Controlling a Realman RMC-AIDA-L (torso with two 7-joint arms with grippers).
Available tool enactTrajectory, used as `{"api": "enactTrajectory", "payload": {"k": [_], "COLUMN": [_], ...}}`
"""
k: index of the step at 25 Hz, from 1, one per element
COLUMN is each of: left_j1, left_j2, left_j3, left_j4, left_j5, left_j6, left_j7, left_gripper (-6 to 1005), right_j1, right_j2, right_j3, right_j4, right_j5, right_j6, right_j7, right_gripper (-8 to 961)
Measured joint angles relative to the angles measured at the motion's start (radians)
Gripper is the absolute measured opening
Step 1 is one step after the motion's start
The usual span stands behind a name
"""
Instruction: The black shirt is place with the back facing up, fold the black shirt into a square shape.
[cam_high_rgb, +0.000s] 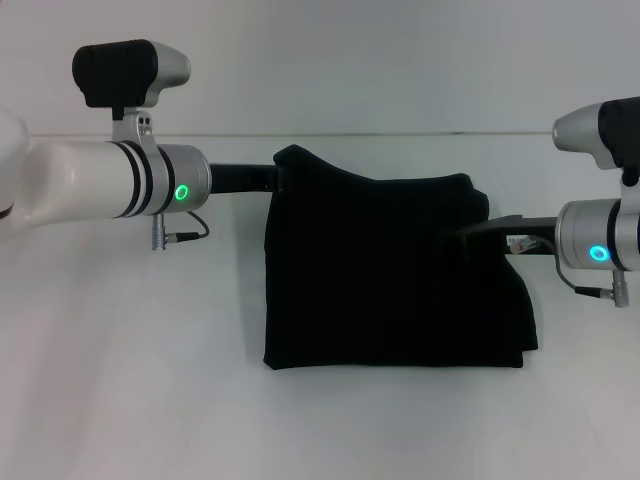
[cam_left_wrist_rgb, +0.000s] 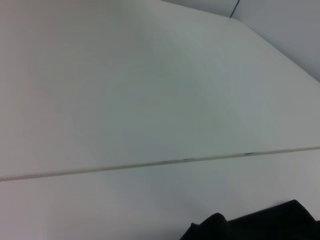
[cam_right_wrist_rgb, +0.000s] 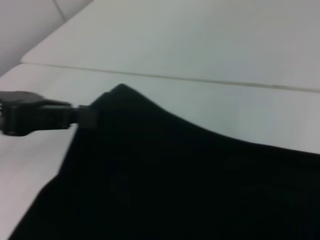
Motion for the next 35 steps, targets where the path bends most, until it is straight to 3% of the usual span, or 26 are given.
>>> {"api": "enactTrajectory", "payload": {"k": [18,27,35], "left_j1": [0.004,0.012,0.013], "left_j2": [0.000,-0.001,-0.002], "left_j3": [0.000,0.000,0.000], "left_j4": [0.000,0.000,0.000], "left_j5": [-0.001,0.000,0.000], "left_j6": [-0.015,-0.026,-0.042], "left_j7": [-0.007,-0.006,-0.004], "left_gripper": [141,157,171], "right_j1": [-0.038,-0.085,-0.092], "right_j2": [-0.009,0.000,-0.012], "right_j3": [0.008,0.101,0.182], "right_j4": [0.026,-0.087,-0.108], "right_j5": [0.004,0.013,0.048], "right_j6": [0.109,0.040,-0.056], "right_j7": [0.003,-0.003,-0.020], "right_gripper": [18,19,51]}}
